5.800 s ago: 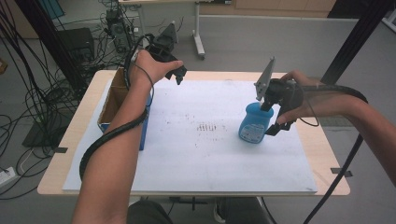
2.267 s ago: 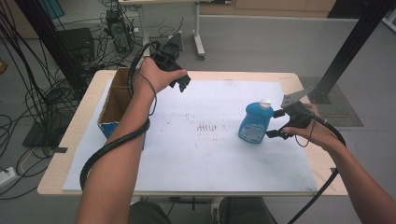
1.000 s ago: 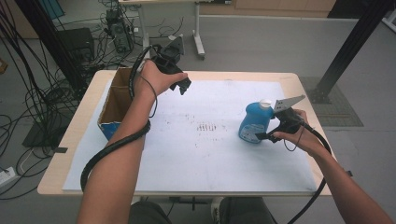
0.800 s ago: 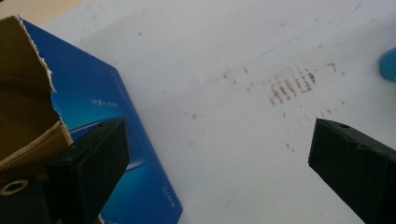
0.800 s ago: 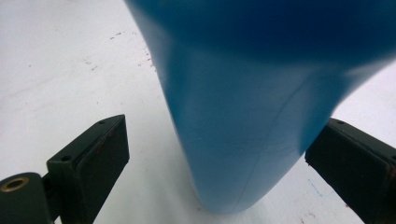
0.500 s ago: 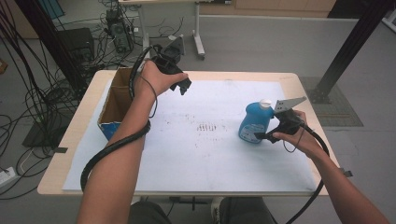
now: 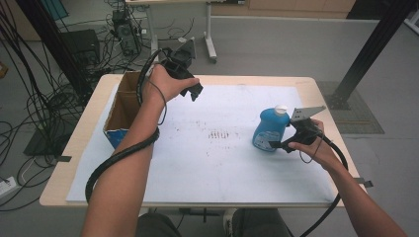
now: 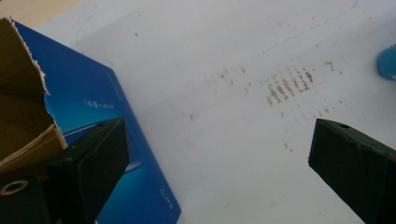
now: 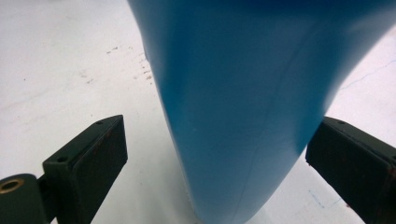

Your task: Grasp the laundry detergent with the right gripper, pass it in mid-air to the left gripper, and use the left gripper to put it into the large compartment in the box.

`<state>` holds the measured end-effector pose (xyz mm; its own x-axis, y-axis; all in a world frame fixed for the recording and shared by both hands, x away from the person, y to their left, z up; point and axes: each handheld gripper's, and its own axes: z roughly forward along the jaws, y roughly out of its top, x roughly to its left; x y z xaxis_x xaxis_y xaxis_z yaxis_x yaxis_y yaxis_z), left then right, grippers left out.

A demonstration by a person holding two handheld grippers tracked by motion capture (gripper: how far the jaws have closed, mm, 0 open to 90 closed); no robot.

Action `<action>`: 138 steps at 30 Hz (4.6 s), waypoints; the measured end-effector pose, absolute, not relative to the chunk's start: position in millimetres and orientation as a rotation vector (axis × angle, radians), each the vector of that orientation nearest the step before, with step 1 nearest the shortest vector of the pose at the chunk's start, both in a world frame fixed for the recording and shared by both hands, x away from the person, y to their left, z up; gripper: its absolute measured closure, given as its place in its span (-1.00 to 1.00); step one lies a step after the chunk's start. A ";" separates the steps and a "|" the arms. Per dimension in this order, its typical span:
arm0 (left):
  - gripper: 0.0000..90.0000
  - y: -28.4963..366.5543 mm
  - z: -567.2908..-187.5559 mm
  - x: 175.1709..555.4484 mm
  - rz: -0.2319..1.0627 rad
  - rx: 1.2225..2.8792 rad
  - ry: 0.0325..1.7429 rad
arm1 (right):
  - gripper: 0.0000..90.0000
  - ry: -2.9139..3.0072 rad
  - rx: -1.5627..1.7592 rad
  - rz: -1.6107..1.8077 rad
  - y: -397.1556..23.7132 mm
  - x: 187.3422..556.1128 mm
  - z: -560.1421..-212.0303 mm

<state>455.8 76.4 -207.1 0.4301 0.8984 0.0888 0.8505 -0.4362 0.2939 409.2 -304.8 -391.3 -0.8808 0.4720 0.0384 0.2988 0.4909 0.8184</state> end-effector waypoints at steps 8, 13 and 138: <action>-0.87 75.3 -208.4 456.3 0.344 2.474 1.538 | -0.87 2.523 0.657 1.367 -304.2 407.2 -392.0; -0.87 75.7 -209.0 455.5 0.344 2.474 1.538 | -0.88 2.524 0.663 1.366 -304.5 405.9 -396.8; -0.87 76.6 -209.4 455.9 0.337 2.485 1.522 | -0.94 2.456 0.647 1.401 -298.5 412.9 -404.5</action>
<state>455.9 76.6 -209.4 0.4412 0.8934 0.0851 0.8460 -0.4456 0.2928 412.9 -298.5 -404.5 -0.8731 0.4874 0.0102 0.2570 0.4423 0.8593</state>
